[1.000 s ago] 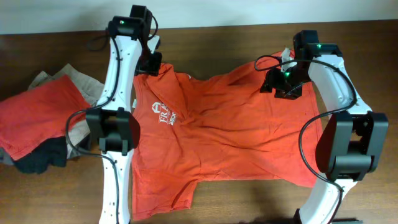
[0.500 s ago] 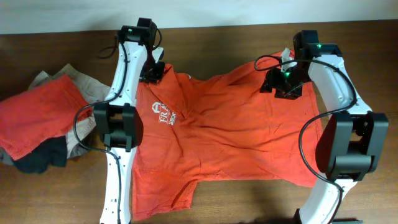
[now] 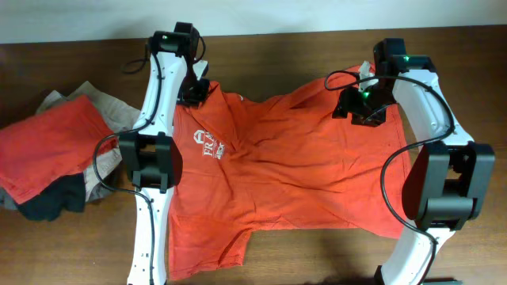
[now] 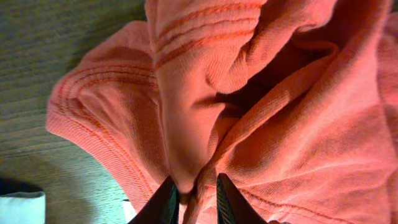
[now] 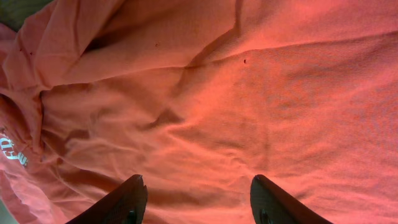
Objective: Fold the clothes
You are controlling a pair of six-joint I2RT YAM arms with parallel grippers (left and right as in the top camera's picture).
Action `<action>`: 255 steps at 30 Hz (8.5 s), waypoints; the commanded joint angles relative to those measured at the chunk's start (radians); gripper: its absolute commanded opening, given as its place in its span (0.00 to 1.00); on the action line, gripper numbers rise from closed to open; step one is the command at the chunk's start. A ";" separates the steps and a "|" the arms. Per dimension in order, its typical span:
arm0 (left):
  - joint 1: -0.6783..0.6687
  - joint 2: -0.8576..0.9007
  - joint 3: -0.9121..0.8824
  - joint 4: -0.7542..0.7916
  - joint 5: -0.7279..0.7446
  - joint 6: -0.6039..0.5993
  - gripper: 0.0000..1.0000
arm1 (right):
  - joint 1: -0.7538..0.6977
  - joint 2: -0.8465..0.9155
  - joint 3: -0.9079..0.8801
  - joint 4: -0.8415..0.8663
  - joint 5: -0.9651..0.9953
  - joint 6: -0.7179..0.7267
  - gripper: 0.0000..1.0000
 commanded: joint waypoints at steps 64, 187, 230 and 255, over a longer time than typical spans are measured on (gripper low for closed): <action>0.005 0.072 0.161 -0.083 0.003 0.010 0.39 | 0.005 0.011 -0.005 0.000 0.013 -0.007 0.59; -0.211 -0.435 -0.291 -0.137 -0.253 -0.259 0.00 | 0.003 0.011 -0.005 -0.029 0.039 -0.008 0.58; 0.016 -0.318 -0.677 0.554 0.124 0.087 0.19 | 0.002 0.011 -0.004 0.055 -0.029 -0.130 0.55; 0.022 -0.249 -0.677 0.552 -0.005 0.023 0.19 | -0.183 0.137 -0.004 0.662 -0.047 -0.064 0.68</action>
